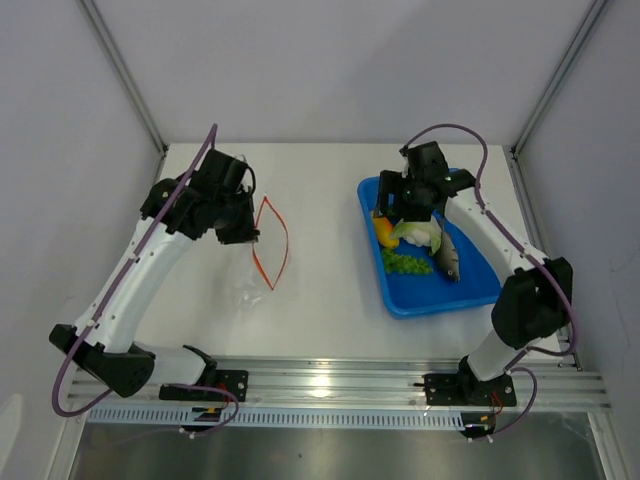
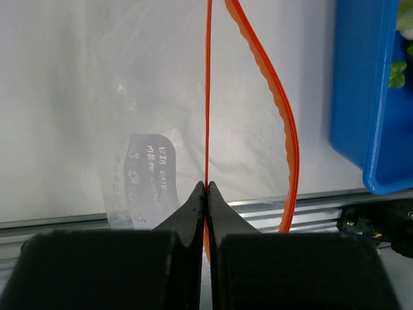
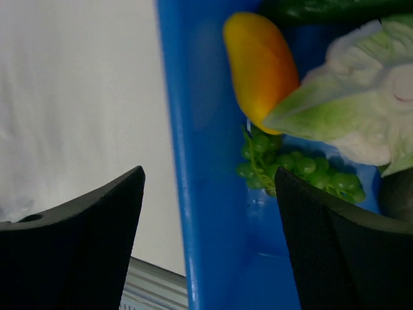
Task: Place the food in the zip-top bag and seal the zipper
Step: Adjust the zipper food storage bag at the center of the board, then pick up the fake vegetable from the bin, then place the fake vegetable in the zipper food storage bag, then pick up the fake fruit from the bin.
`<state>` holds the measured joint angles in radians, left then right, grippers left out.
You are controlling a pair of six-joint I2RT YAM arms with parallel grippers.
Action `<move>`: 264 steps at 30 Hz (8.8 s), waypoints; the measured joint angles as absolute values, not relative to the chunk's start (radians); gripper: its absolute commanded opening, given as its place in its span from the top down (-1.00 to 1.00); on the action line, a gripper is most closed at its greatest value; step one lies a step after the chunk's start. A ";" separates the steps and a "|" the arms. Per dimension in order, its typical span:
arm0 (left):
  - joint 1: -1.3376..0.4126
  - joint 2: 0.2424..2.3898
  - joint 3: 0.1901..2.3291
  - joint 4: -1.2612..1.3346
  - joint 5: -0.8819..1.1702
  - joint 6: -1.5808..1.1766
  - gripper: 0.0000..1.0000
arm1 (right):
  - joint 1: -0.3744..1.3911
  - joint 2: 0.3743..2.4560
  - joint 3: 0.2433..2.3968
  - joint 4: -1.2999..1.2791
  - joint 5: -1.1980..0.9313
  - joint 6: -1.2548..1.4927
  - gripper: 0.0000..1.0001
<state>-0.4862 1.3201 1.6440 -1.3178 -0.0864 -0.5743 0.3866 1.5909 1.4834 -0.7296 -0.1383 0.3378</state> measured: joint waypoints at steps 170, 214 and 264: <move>-0.526 1.343 1.370 -0.659 0.370 -0.785 0.99 | 0.527 1.727 1.551 -0.657 -0.719 0.808 -0.45; -0.526 1.267 1.243 -0.742 0.336 -0.688 0.99 | 0.186 1.695 1.440 -0.951 -0.180 0.413 -0.37; -0.525 1.292 1.267 -0.788 0.318 -0.643 0.99 | 0.421 2.044 1.523 -0.976 0.189 0.181 0.49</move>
<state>-0.5251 1.2922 1.2671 -0.7876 0.3183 -0.6434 0.4210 2.0441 1.5230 -0.9764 0.1886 0.1806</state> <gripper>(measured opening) 0.005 0.356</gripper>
